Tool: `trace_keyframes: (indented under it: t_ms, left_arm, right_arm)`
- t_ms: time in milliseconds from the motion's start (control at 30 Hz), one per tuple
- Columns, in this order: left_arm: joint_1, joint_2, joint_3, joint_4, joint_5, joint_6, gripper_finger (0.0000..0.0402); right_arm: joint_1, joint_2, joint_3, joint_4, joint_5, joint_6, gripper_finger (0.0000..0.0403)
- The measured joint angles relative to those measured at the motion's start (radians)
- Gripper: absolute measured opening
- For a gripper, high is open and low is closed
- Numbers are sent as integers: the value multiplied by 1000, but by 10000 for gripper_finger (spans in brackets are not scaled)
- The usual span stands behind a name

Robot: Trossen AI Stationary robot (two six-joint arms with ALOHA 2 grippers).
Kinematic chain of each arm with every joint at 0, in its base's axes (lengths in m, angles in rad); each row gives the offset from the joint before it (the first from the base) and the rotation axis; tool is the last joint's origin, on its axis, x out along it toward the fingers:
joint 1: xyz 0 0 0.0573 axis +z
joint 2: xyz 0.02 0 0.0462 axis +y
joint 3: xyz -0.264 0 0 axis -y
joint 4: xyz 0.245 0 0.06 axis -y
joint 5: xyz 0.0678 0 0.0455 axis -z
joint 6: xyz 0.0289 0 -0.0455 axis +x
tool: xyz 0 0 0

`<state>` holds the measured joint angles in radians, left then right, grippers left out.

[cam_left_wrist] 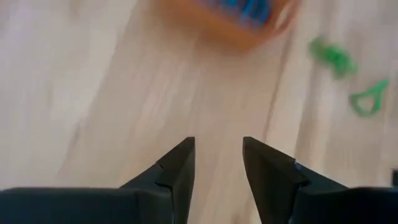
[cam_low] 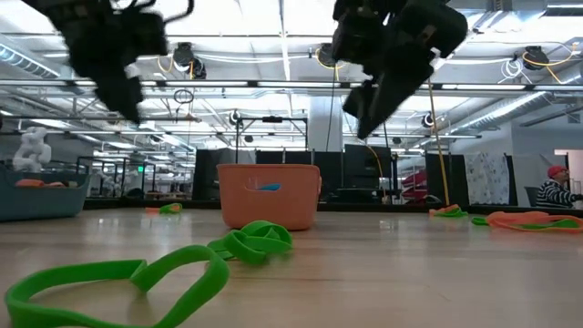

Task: Sort rubber bands into baskets
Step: Put the orange rubber band into the blue bin

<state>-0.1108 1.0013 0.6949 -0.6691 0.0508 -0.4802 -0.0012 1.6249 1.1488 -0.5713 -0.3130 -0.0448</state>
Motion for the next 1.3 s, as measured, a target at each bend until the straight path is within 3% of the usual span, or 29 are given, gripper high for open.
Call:
trace_keyframes:
  t_ms: [133, 500, 833, 933, 1033, 1167, 1300]
  left_arm:
    - [-53, 30, 0, 216, -107, 174, 141]
    - [-106, 223, -56, 792, -138, 572, 141]
    - [23, 225, -169, 935, -131, 654, 141]
    - [108, 203, -231, 1032, -58, 645, 141]
    - [200, 198, -285, 1126, -13, 617, 141]
    - [307, 218, -302, 1135, -2, 568, 141]
    - [341, 243, -303, 1145, 51, 565, 141]
  right_arm:
    - [20, 0, 0, -108, 0, 85, 169]
    - [149, 0, 0, -341, 32, 365, 169]
    - [181, 0, 0, -469, 166, 399, 169]
    - [158, 0, 0, -412, 249, 318, 169]
    - [87, 0, 0, -287, 263, 231, 169]
    - [-30, 0, 0, -114, 266, 91, 169]
    - [-173, 20, 0, 154, 309, 38, 169]
